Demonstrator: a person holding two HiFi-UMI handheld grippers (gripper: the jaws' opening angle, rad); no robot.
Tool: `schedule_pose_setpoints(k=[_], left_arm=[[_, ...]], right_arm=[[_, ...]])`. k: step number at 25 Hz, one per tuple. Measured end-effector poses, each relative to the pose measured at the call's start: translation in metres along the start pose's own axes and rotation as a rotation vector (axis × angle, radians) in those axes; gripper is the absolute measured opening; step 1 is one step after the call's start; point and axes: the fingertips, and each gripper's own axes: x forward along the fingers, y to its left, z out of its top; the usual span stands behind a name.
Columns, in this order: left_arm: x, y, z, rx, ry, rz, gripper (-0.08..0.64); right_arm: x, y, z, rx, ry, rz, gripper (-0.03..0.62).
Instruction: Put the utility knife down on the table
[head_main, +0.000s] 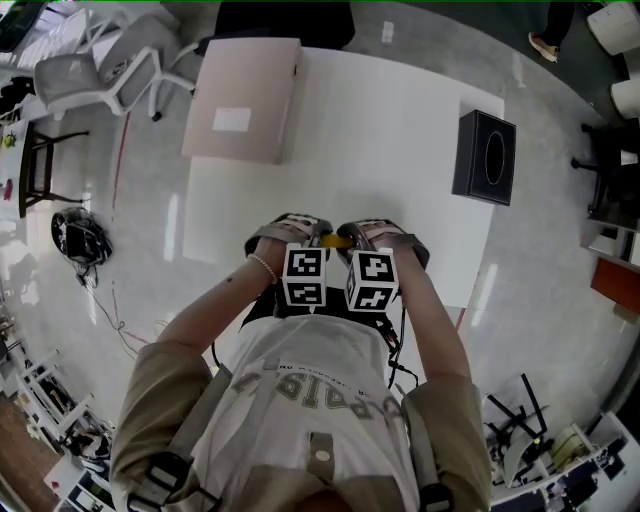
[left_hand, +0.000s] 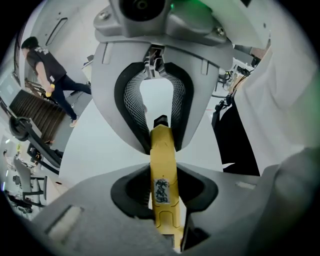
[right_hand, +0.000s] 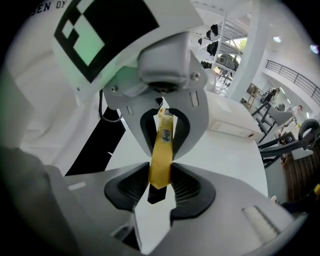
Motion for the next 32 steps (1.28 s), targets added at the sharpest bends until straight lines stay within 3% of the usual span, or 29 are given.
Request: schedule_pose_setpoints(k=[15,19,23,27,32], left_arm=[[0.011,-0.004,-0.004,-0.04,-0.044,-0.021,0.123],[0.013,-0.003,-0.013,-0.054,-0.035,-0.03,0.174],[0.011,0.0,-0.021,-0.101,-0.052,-0.034,0.222],[0.01,-0.002,-0.033,-0.228,-0.1,-0.082,0.245],[0.012,-0.005,-0.062,-0.281,-0.06,-0.083,0.245]], right_arm=[[0.005,0.006,-0.004,0.067,-0.073,0.08,0.137],[0.006,0.005,-0.007,0.085,-0.081,0.093,0.137],[0.006,0.004,-0.012,0.103,-0.082,0.093,0.137],[0.011,0.003,-0.015,0.113,-0.077,0.095,0.137],[0.017,0.005,-0.017,0.13,-0.077,0.109,0.137]])
